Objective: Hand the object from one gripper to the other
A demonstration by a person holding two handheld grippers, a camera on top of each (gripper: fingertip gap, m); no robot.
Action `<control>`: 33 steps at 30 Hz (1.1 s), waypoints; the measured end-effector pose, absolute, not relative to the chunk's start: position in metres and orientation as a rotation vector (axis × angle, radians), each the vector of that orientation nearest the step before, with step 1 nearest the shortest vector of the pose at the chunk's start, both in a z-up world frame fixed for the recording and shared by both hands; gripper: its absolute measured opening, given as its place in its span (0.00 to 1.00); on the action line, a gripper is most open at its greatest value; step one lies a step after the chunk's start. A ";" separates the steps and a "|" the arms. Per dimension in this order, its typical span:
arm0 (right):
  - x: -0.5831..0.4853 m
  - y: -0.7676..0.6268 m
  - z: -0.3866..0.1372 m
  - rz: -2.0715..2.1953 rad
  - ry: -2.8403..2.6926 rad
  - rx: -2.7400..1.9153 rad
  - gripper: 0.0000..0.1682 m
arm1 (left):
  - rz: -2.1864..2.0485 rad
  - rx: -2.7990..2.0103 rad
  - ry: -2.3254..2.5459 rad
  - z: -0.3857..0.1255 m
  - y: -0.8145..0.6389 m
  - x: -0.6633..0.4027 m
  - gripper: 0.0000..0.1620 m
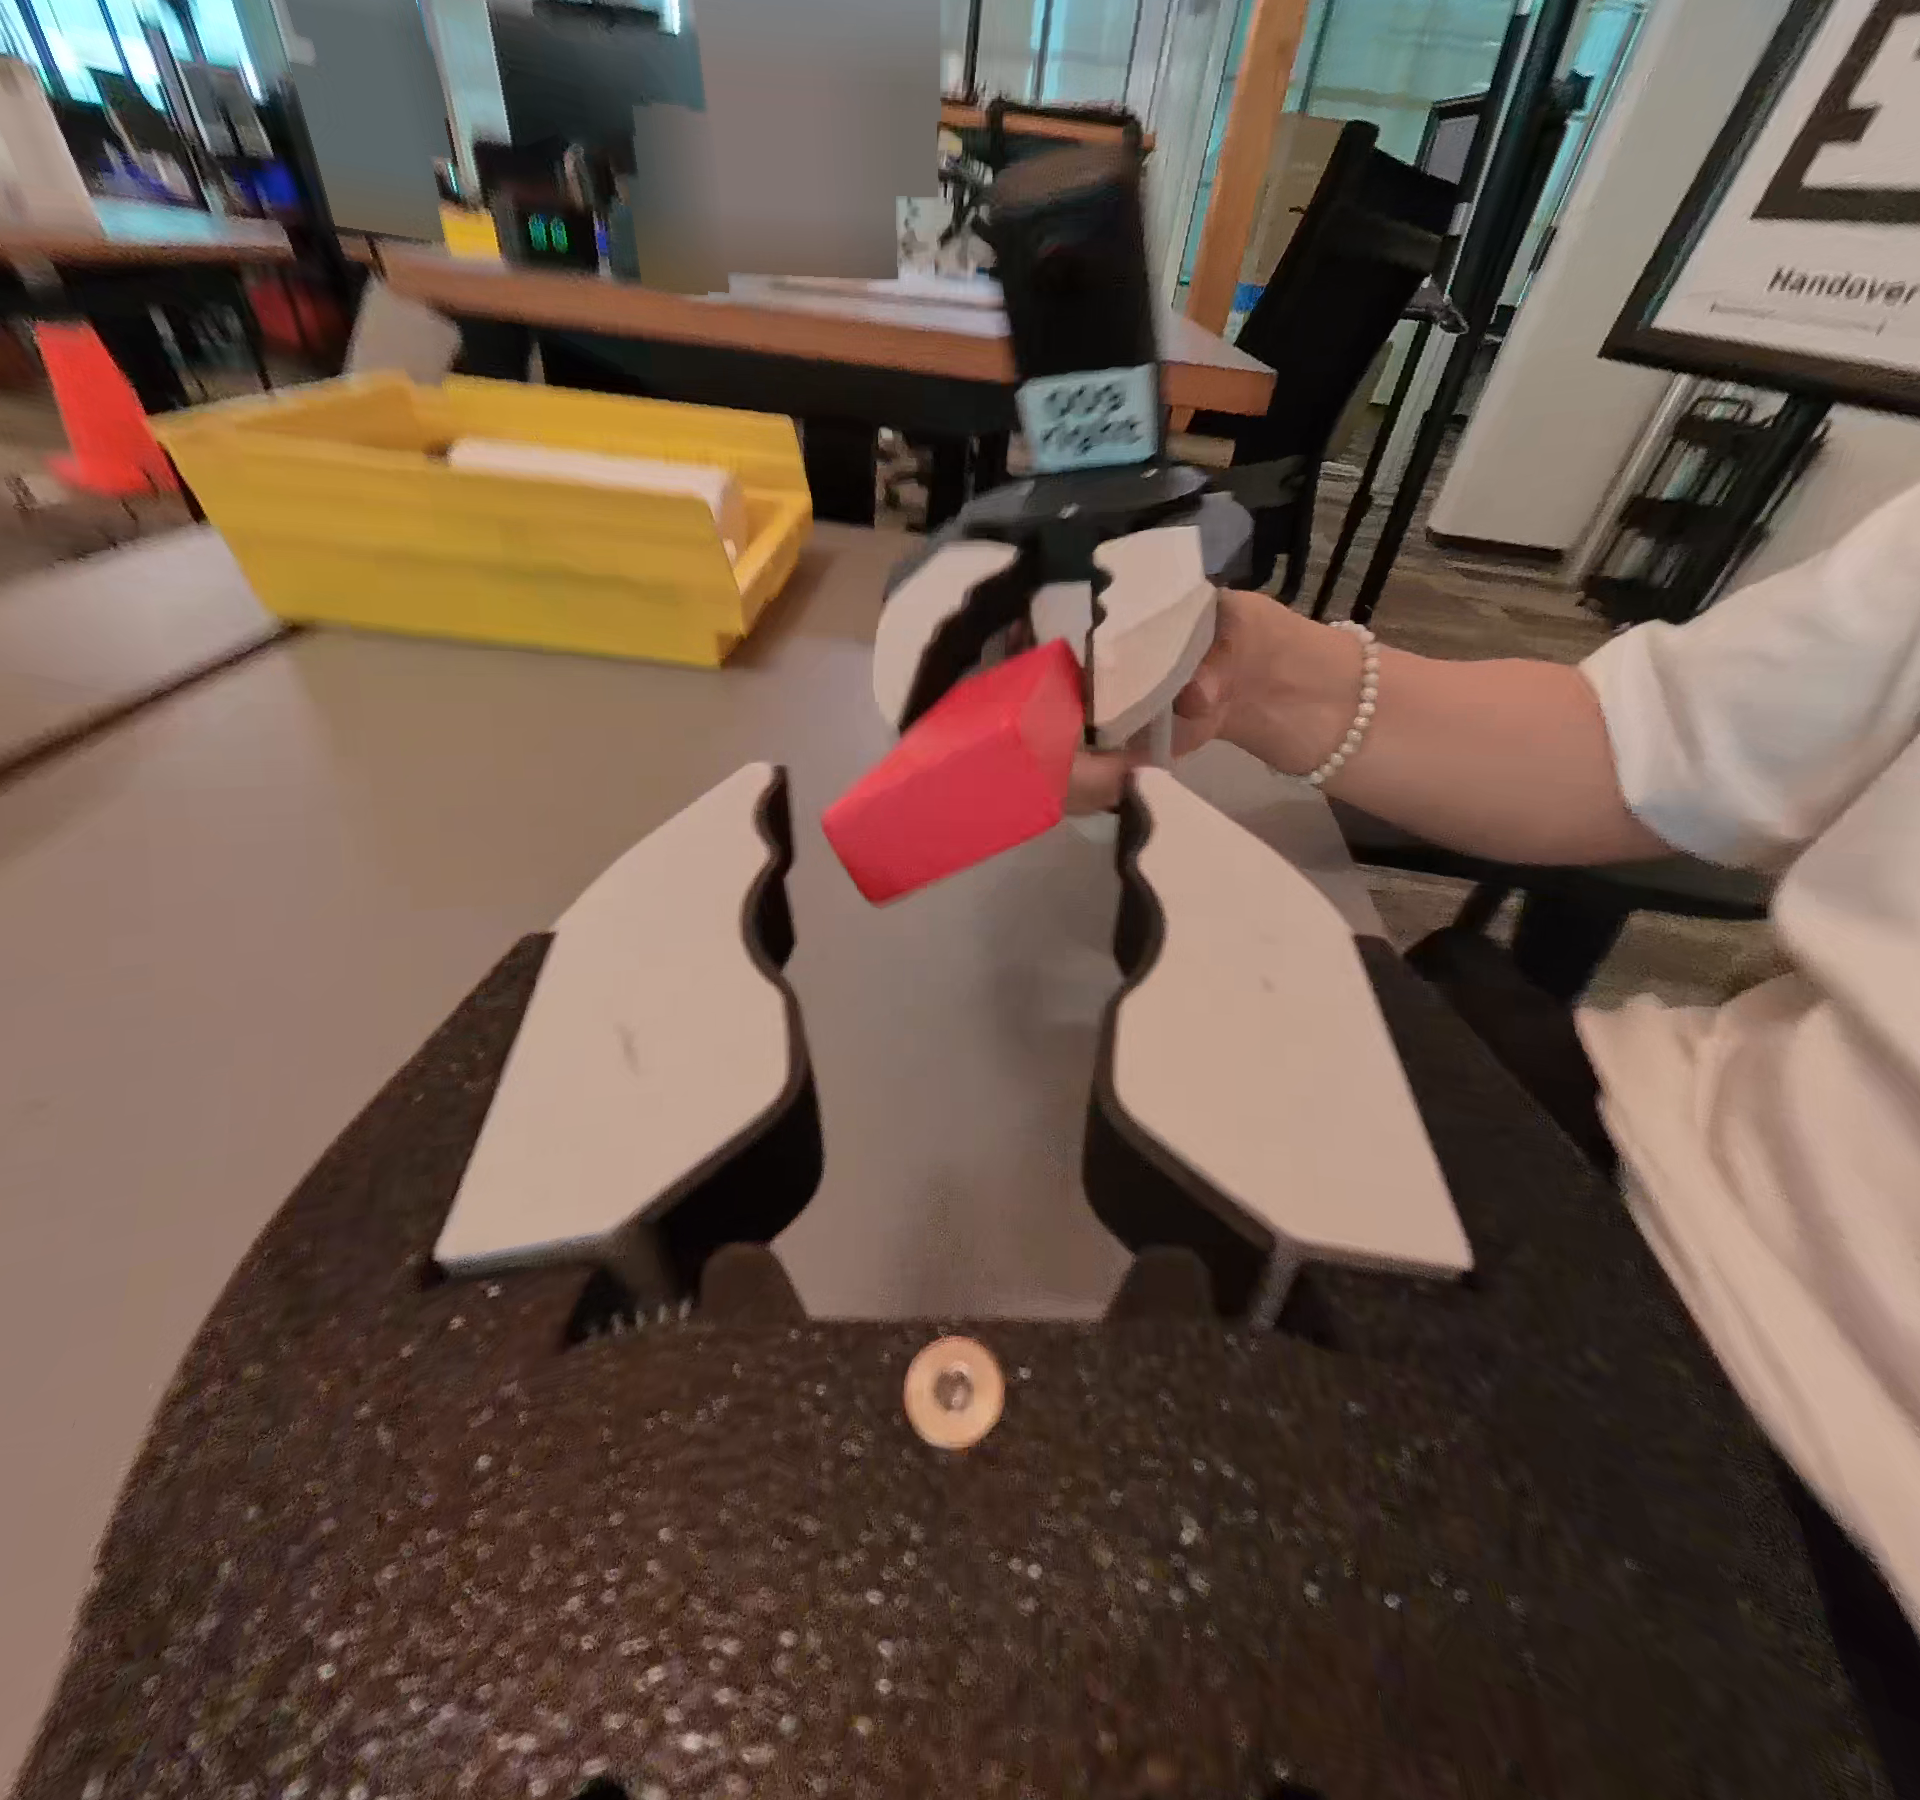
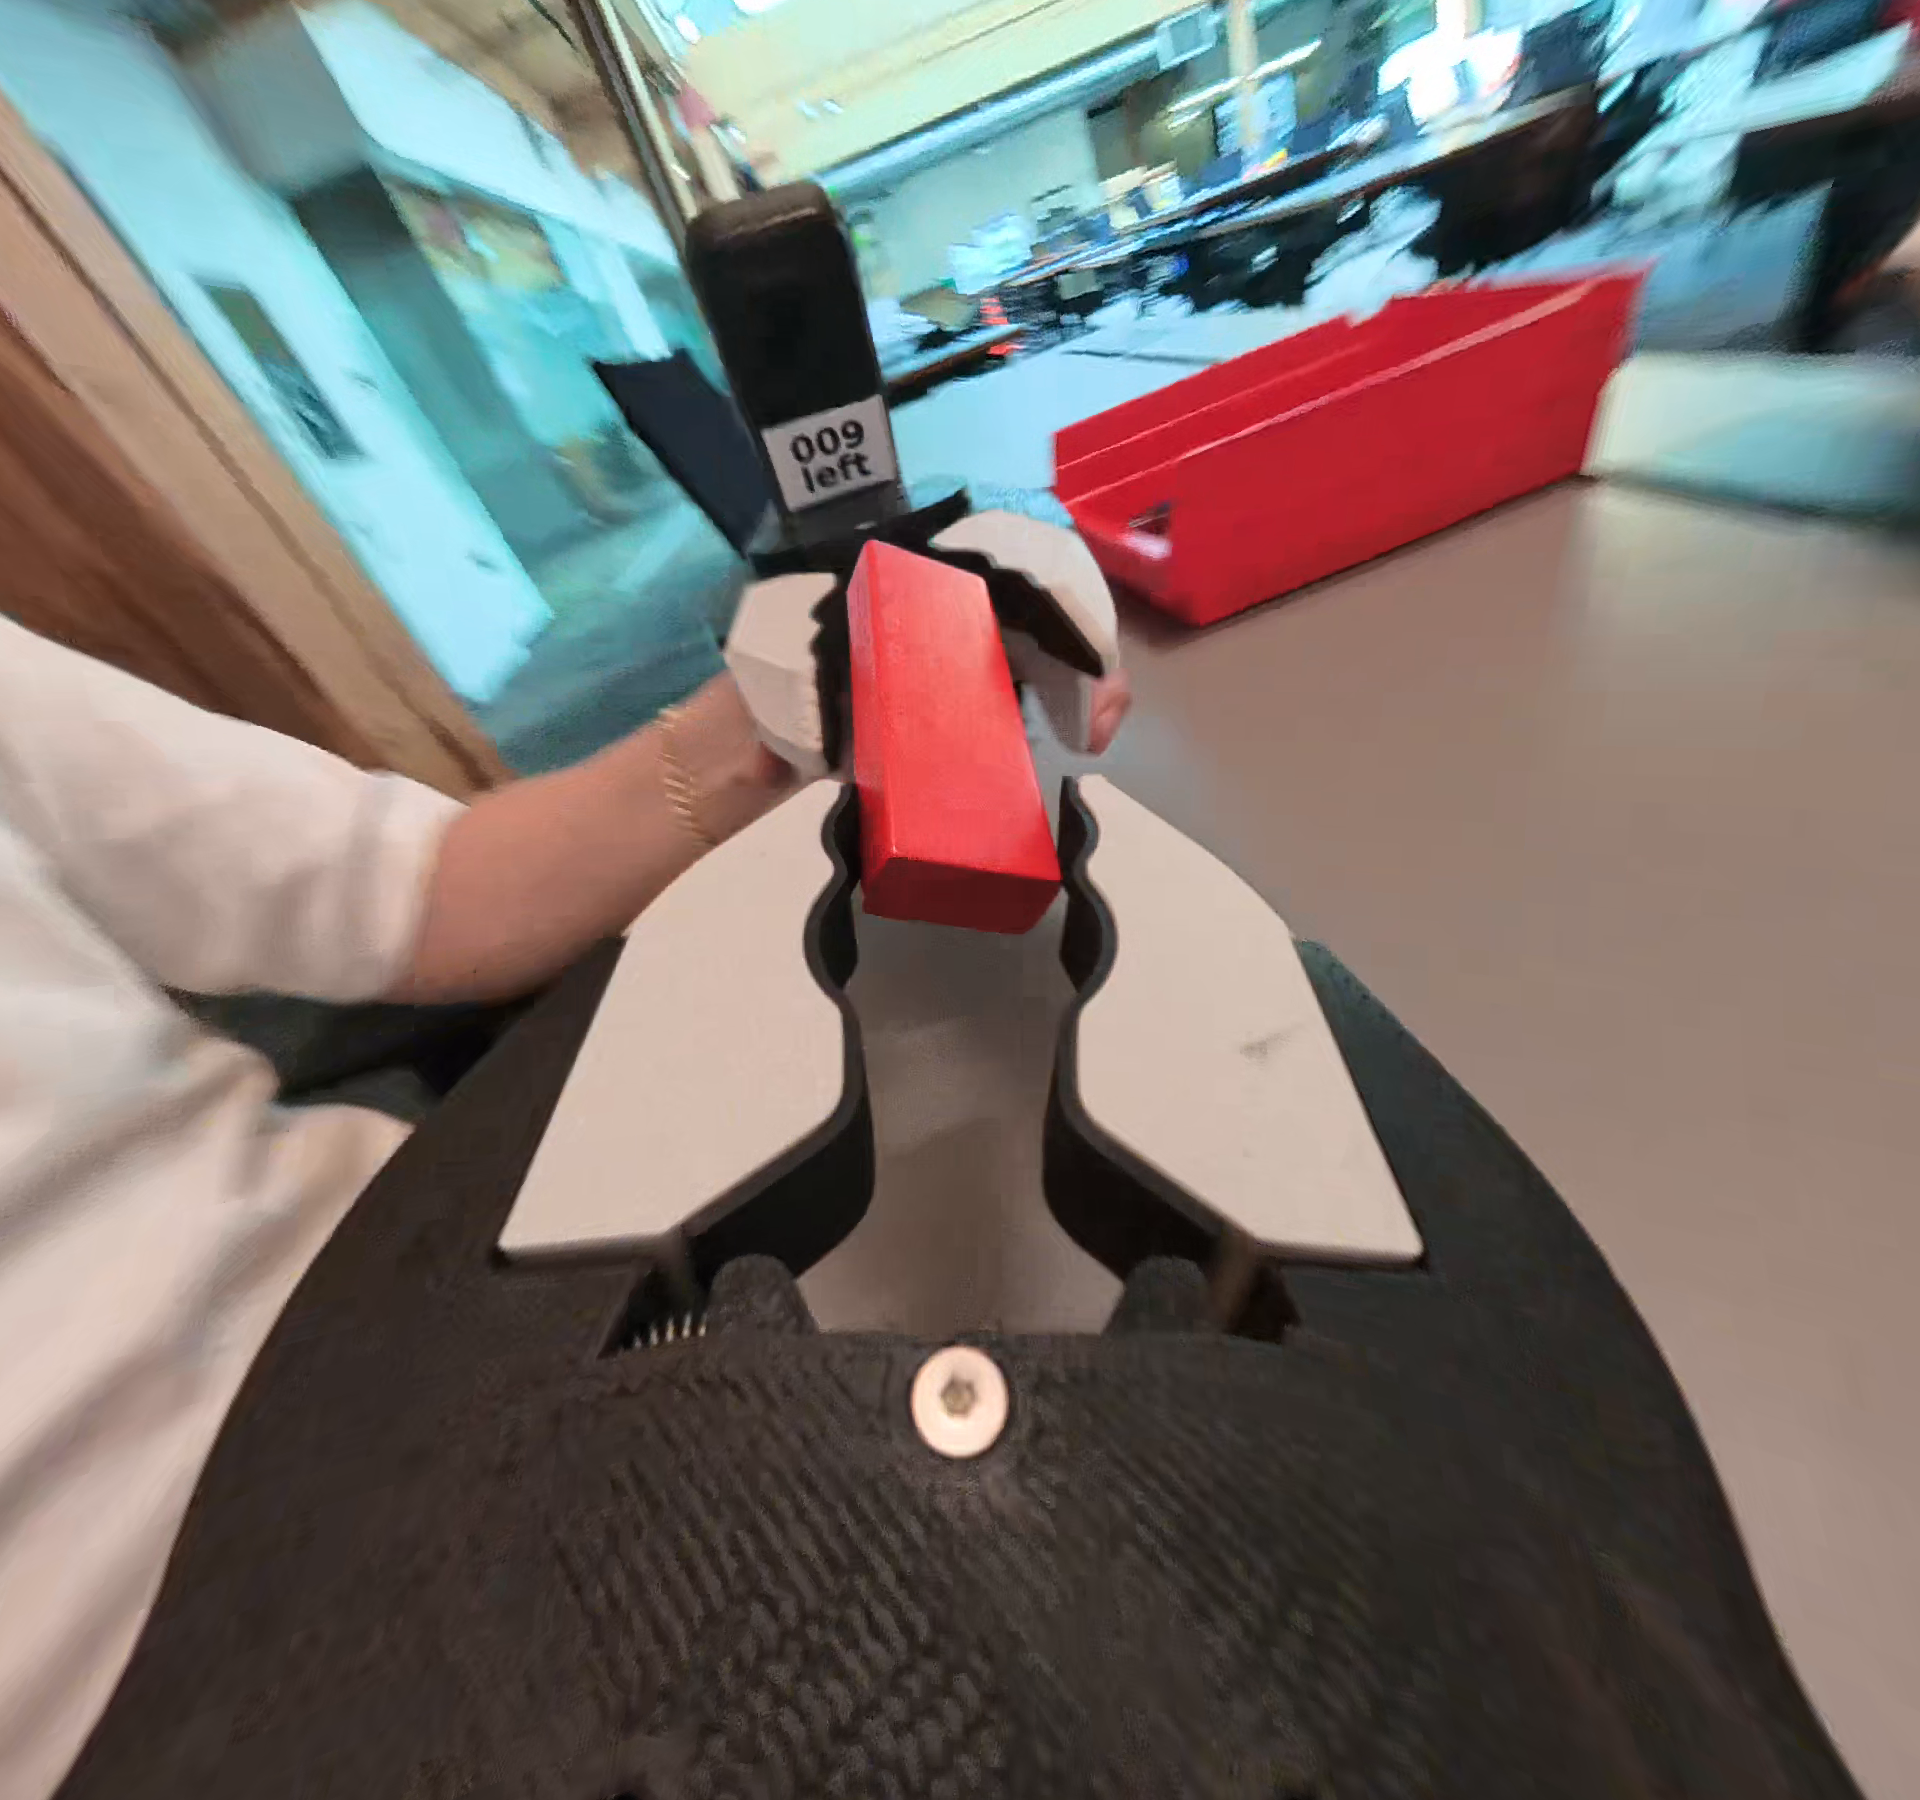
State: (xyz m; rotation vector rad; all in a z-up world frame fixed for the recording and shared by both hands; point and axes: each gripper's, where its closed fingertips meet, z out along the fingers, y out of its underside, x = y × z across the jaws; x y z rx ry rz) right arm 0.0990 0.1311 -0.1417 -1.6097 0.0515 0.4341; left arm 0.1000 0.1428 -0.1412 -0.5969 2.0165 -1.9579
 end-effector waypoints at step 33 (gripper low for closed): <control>0.117 0.126 -0.100 0.331 0.191 -1.259 0.36 | -2.317 -0.537 1.598 -0.112 0.128 0.104 0.21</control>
